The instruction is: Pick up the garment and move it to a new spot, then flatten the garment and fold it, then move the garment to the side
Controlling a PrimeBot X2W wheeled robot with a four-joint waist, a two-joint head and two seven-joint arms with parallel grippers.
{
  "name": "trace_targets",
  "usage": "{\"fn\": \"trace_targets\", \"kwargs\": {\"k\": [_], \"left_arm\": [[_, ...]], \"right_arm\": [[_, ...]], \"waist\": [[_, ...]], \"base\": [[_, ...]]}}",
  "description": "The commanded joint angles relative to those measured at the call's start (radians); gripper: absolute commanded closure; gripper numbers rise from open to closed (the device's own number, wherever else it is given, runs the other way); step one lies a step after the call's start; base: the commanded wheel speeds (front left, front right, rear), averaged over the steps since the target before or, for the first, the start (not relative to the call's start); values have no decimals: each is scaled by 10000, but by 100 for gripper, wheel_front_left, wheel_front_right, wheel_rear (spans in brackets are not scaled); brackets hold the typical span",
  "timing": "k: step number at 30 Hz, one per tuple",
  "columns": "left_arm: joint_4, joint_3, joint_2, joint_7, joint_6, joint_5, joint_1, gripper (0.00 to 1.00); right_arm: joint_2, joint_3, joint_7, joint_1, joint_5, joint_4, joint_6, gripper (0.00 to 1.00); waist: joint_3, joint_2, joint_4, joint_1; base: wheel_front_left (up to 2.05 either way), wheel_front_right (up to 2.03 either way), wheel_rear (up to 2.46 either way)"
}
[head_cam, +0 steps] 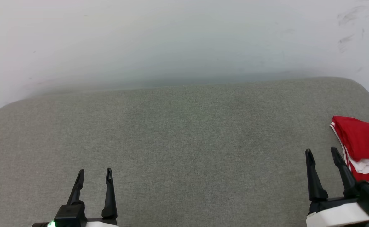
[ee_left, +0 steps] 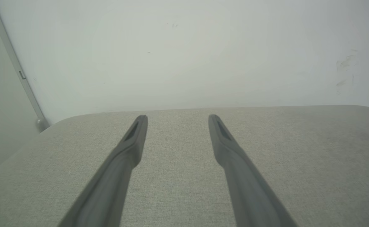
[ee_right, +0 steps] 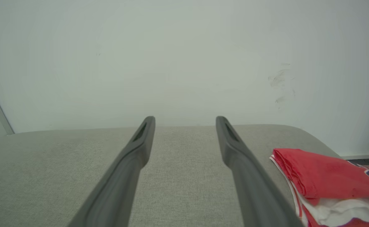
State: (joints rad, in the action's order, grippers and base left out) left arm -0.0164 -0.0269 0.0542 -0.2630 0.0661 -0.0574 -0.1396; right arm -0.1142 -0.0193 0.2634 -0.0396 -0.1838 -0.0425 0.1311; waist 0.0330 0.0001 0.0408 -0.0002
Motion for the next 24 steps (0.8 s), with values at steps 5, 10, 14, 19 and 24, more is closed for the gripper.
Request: {"fn": "trace_targets", "kwargs": {"k": [5, 10, 14, 19, 24], "left_arm": [[176, 64, -18, -23, -144, -60, -155, 0], [325, 127, -27, -23, -253, -67, -198, 0], [460, 192, -34, -23, -302, -63, -250, 0], [864, 169, -35, 97, -291, -254, -205, 100], [1017, 283, -34, 384, -409, -1336, 17, 100]], "right_arm": [[239, -88, 13, -588, 82, 131, -7, 0], [335, -73, 15, -885, 88, 167, -7, 0], [358, -53, 13, -979, 107, 97, -7, 0], [294, -19, -45, -886, -117, -224, 0, 100], [292, -50, -281, -725, -1161, -334, 0, 100]], "waist": [[133, -1, -59, 2], [228, -1, -76, 2], [289, -1, -74, 2], [291, -1, -77, 2], [264, -1, -91, 2]], "base": [[0, 0, 0], [0, 0, 0], [0, 0, 0], [0, 0, 0], [0, 0, 0]]}}
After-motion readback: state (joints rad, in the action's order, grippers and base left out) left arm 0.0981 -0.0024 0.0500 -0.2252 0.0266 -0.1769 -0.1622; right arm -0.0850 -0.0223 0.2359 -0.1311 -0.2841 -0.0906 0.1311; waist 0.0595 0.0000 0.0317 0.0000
